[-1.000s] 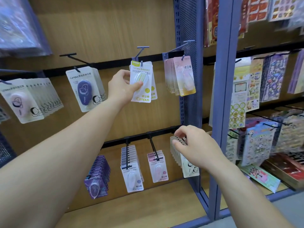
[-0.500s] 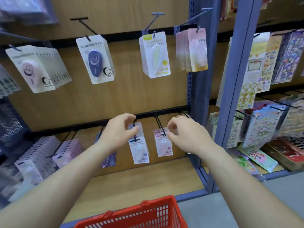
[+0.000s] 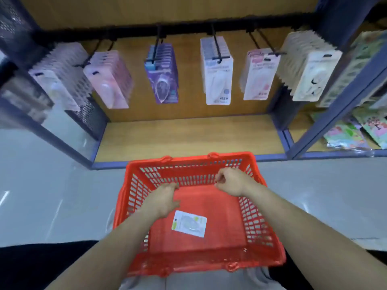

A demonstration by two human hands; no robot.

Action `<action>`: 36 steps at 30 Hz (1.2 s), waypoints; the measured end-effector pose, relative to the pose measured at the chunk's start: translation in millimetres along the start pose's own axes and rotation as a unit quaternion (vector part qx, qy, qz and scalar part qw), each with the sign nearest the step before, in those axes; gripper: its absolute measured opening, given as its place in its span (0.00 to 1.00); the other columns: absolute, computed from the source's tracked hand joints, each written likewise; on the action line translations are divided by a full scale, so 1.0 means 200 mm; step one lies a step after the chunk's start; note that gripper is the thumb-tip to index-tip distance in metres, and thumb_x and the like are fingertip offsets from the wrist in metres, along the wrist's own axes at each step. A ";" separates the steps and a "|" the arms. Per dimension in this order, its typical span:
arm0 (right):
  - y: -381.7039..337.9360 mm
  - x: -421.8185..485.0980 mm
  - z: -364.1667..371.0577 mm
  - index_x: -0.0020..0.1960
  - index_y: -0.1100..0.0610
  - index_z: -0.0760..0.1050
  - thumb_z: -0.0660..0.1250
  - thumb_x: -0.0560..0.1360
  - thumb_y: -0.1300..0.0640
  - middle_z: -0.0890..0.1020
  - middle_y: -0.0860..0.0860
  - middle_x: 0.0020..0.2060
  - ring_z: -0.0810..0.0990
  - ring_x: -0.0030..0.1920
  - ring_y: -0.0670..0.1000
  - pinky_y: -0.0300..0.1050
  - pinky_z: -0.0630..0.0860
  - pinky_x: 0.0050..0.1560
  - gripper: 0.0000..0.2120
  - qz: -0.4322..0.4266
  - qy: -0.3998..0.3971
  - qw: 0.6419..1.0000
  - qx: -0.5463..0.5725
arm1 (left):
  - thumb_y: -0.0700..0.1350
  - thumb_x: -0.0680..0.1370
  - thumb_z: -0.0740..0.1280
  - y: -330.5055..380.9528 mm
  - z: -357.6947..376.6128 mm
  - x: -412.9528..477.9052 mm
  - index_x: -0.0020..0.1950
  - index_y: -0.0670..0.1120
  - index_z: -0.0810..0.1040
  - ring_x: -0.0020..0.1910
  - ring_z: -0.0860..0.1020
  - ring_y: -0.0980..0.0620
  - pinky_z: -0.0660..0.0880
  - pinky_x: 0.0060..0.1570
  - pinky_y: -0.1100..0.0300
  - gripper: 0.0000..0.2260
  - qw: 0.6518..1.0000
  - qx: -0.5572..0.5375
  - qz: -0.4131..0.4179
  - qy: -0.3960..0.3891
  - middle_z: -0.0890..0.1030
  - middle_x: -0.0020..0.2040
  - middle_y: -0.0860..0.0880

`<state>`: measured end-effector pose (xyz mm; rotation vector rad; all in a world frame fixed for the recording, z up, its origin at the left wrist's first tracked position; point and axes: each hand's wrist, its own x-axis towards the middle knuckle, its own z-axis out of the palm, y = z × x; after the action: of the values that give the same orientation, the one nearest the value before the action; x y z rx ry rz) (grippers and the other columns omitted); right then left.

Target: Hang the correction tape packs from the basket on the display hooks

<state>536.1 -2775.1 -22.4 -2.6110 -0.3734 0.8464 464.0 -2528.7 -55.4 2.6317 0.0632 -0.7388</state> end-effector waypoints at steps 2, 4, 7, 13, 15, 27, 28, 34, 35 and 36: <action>0.06 0.10 0.20 0.58 0.59 0.80 0.71 0.77 0.53 0.85 0.57 0.54 0.82 0.58 0.57 0.47 0.74 0.57 0.13 0.025 -0.035 0.999 0.025 | 0.49 0.77 0.71 -0.10 0.14 0.05 0.72 0.43 0.71 0.67 0.76 0.43 0.70 0.66 0.54 0.26 0.999 -0.010 -0.031 -0.035 0.77 0.68 0.41; 0.11 0.19 0.39 0.58 0.60 0.80 0.72 0.77 0.53 0.84 0.58 0.56 0.81 0.59 0.58 0.47 0.73 0.57 0.14 0.049 -0.064 0.995 0.052 | 0.50 0.77 0.72 -0.18 0.27 0.10 0.73 0.42 0.71 0.66 0.76 0.42 0.71 0.65 0.54 0.27 0.996 -0.033 -0.060 -0.051 0.78 0.67 0.40; 0.18 0.30 0.63 0.62 0.59 0.78 0.73 0.76 0.52 0.82 0.58 0.60 0.80 0.61 0.58 0.46 0.73 0.58 0.17 0.069 -0.105 0.990 0.065 | 0.50 0.76 0.73 -0.27 0.43 0.16 0.72 0.43 0.70 0.65 0.77 0.40 0.73 0.63 0.52 0.28 0.990 -0.059 -0.114 -0.064 0.77 0.66 0.40; 0.19 0.40 0.94 0.67 0.53 0.74 0.76 0.72 0.47 0.82 0.53 0.61 0.80 0.61 0.55 0.42 0.72 0.53 0.27 0.075 -0.173 0.980 0.058 | 0.48 0.73 0.76 -0.36 0.66 0.25 0.71 0.48 0.73 0.63 0.79 0.44 0.75 0.64 0.54 0.28 0.966 -0.158 -0.188 -0.079 0.81 0.64 0.44; 0.17 0.41 0.99 0.67 0.51 0.73 0.77 0.69 0.43 0.81 0.50 0.59 0.79 0.60 0.54 0.43 0.72 0.52 0.30 0.072 -0.159 0.984 0.044 | 0.49 0.71 0.78 -0.37 0.71 0.27 0.65 0.51 0.75 0.58 0.82 0.46 0.76 0.61 0.53 0.24 0.959 -0.187 -0.202 -0.065 0.84 0.57 0.47; 0.14 0.37 0.96 0.44 0.50 0.71 0.75 0.73 0.47 0.78 0.48 0.39 0.78 0.44 0.55 0.46 0.66 0.38 0.13 0.014 -0.135 0.983 0.123 | 0.31 0.76 0.71 -0.31 0.58 0.29 0.40 0.45 0.77 0.28 0.75 0.66 0.70 0.35 0.70 0.11 0.950 -0.286 -0.111 -0.051 0.77 0.34 0.52; 0.14 0.36 0.92 0.46 0.52 0.73 0.74 0.74 0.48 0.80 0.50 0.39 0.79 0.43 0.55 0.47 0.66 0.37 0.12 0.012 -0.122 0.983 0.137 | 0.31 0.76 0.72 -0.29 0.53 0.29 0.43 0.42 0.77 0.28 0.75 0.66 0.69 0.34 0.72 0.08 0.951 -0.289 -0.103 -0.038 0.76 0.34 0.52; 0.07 0.21 0.54 0.48 0.52 0.74 0.76 0.74 0.53 0.80 0.48 0.41 0.78 0.43 0.52 0.44 0.70 0.38 0.11 -0.011 -0.021 0.984 0.175 | 0.37 0.75 0.75 -0.14 0.11 0.22 0.52 0.43 0.79 0.36 0.75 0.61 0.69 0.39 0.75 0.09 0.962 -0.268 -0.044 0.027 0.77 0.38 0.51; 0.05 0.18 0.46 0.49 0.52 0.74 0.76 0.74 0.53 0.81 0.48 0.43 0.79 0.44 0.52 0.46 0.72 0.41 0.11 -0.015 0.001 0.985 0.174 | 0.39 0.75 0.76 -0.10 0.03 0.18 0.55 0.42 0.80 0.39 0.76 0.59 0.69 0.39 0.76 0.10 0.967 -0.251 -0.023 0.033 0.79 0.41 0.50; 0.03 0.14 0.38 0.49 0.52 0.75 0.76 0.74 0.52 0.82 0.48 0.43 0.80 0.45 0.53 0.47 0.73 0.44 0.11 -0.021 0.024 0.984 0.176 | 0.40 0.76 0.76 -0.07 -0.05 0.15 0.57 0.41 0.80 0.40 0.77 0.56 0.69 0.39 0.76 0.12 0.972 -0.232 -0.002 0.039 0.80 0.44 0.48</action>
<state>513.9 -2751.3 -96.5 -2.2837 -0.2392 0.7558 492.5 -2514.3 -67.1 2.2118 0.2351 -0.5412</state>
